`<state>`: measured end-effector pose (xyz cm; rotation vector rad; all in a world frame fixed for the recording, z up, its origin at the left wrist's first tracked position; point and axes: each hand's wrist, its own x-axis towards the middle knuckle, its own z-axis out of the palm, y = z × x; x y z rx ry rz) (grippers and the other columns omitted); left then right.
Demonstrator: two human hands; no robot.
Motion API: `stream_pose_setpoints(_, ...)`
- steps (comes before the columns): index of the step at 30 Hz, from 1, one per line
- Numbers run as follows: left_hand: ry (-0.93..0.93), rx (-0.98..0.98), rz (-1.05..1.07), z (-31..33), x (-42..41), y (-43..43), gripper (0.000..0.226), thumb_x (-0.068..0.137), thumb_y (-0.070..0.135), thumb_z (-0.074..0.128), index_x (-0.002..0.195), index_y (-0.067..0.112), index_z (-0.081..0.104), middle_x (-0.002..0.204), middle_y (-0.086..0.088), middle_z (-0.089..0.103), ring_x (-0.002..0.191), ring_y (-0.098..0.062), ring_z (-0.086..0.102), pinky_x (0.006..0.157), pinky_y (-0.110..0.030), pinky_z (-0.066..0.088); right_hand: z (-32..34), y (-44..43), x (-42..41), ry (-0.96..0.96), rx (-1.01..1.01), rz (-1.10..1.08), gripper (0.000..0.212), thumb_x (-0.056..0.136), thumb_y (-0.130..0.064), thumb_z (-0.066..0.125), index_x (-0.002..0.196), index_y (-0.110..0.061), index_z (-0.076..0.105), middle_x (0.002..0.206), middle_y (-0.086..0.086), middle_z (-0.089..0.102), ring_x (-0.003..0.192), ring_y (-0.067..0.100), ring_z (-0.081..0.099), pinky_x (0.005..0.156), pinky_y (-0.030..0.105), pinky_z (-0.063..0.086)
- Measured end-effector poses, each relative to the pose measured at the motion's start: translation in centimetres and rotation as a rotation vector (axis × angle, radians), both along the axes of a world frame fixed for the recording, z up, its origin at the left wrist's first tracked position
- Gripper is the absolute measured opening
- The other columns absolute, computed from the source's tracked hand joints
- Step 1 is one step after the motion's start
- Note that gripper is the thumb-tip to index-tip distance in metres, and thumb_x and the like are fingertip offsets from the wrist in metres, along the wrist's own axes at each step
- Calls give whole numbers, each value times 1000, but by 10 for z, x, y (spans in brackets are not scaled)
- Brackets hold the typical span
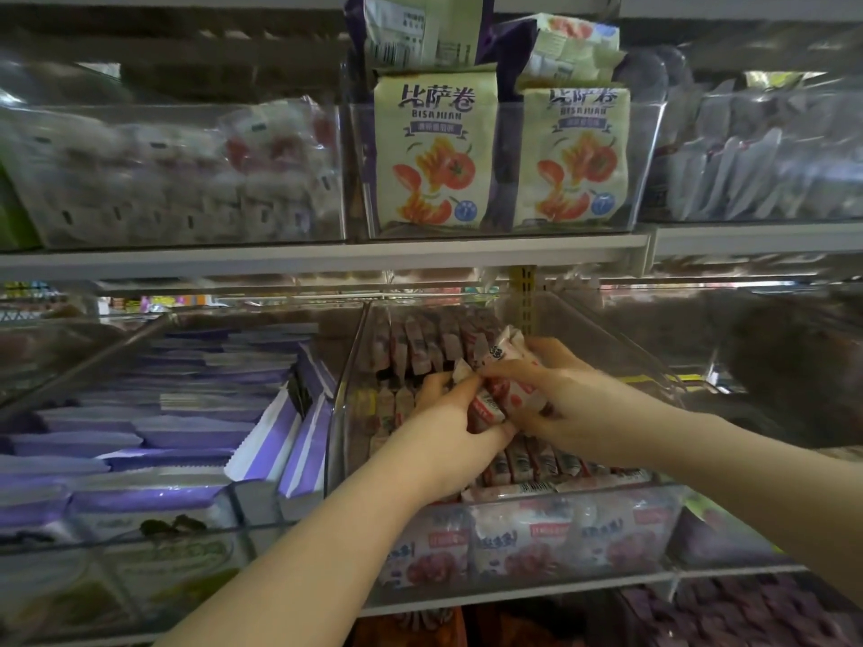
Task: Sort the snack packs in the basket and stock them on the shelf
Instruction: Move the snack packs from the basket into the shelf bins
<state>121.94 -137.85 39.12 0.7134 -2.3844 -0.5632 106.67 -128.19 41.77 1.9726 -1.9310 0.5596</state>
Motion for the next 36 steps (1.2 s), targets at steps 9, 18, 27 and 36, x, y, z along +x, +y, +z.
stream_pose_setpoints(9,-17,2,25,-2,2,0,68,92,54,51,150,43,18,157,15,5,142,-16,25,94,-17,22,36,-2,-6,260,-285,-301,51,89,-37,52,135,-43,33,143,10,26,94,35,60,67,35,48)
stream_pose_setpoints(18,-6,19,18,-1,4,4,67,92,51,52,149,44,17,156,16,5,138,-13,30,92,-15,26,45,-63,-19,474,-108,-565,61,94,-14,45,149,-23,23,156,16,3,130,43,39,99,48,44)
stream_pose_setpoints(27,-1,16,6,0,5,5,68,93,48,53,150,42,17,156,17,6,138,-12,30,91,-15,25,40,-80,-33,21,47,-342,70,90,-4,52,148,-13,15,143,20,40,131,37,40,103,47,42)
stream_pose_setpoints(36,1,22,-3,0,5,6,67,93,46,53,150,43,17,156,17,5,137,-14,31,90,-16,26,28,-89,-33,92,8,-480,64,92,-6,47,150,-17,21,153,14,23,140,41,24,101,51,44)
